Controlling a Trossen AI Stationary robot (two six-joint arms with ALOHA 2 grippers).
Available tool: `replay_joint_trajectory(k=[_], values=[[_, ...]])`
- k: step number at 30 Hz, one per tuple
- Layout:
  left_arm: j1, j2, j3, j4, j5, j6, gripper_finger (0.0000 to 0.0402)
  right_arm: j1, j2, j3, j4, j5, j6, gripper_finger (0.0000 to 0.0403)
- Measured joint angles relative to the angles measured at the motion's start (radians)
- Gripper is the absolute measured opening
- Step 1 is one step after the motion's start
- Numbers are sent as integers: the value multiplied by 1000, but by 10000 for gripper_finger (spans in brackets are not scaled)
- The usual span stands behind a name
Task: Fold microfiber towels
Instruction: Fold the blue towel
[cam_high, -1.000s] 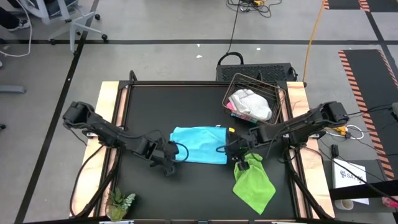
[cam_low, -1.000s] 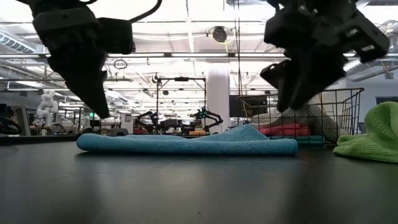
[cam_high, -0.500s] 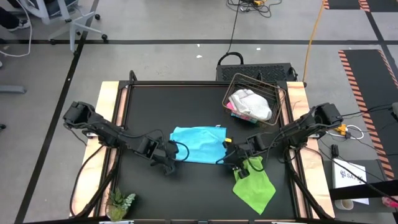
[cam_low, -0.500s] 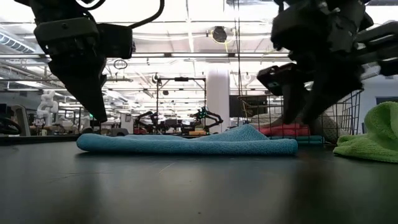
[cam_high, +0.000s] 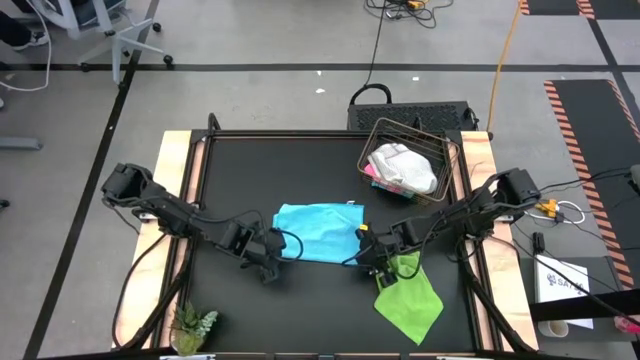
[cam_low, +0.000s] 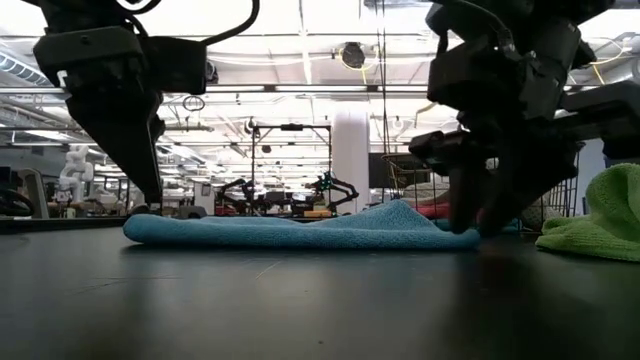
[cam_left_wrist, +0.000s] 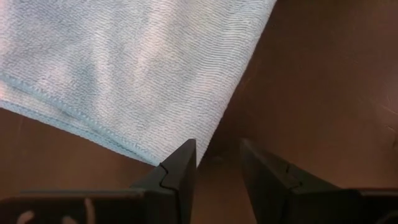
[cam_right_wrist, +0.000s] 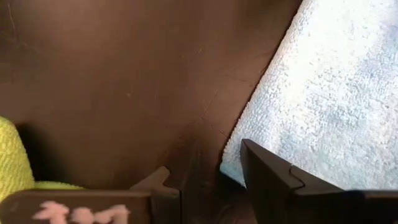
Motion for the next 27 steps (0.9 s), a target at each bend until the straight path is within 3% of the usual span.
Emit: replay_joint_trajectory(k=[18, 27], values=[[-10, 100, 0, 27, 30, 48, 127, -3, 4, 0, 2, 10, 57, 112], [-10, 97, 0, 38, 27, 23, 127, -8, -66, 0, -23, 55, 134, 112]])
